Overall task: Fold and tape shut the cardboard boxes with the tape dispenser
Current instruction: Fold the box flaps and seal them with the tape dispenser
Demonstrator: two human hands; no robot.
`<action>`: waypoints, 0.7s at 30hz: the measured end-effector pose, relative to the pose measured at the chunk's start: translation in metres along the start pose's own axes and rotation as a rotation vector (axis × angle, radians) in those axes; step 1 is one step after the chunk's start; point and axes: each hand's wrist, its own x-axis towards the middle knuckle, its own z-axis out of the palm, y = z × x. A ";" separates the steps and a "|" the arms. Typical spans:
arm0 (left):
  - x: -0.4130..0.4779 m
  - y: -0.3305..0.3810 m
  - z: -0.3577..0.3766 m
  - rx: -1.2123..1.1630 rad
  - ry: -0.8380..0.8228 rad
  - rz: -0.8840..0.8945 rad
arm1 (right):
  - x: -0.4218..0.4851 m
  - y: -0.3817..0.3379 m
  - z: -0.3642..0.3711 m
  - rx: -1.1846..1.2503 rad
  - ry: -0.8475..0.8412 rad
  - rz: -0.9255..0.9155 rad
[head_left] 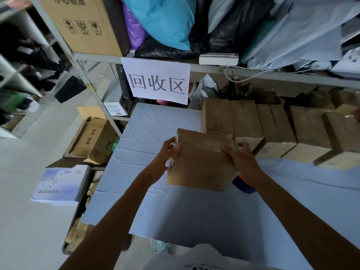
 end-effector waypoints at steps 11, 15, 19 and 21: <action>0.011 -0.023 -0.007 0.043 0.087 0.054 | -0.017 0.016 -0.001 -0.445 -0.253 -0.403; 0.018 -0.038 0.002 -0.073 0.344 0.035 | -0.016 0.035 0.012 -0.424 -0.144 -0.257; 0.026 -0.050 0.015 -0.043 0.330 0.023 | -0.018 0.055 0.029 -0.354 -0.184 -0.123; 0.034 -0.055 0.026 0.062 0.383 -0.049 | -0.016 0.064 0.038 -0.282 -0.193 -0.062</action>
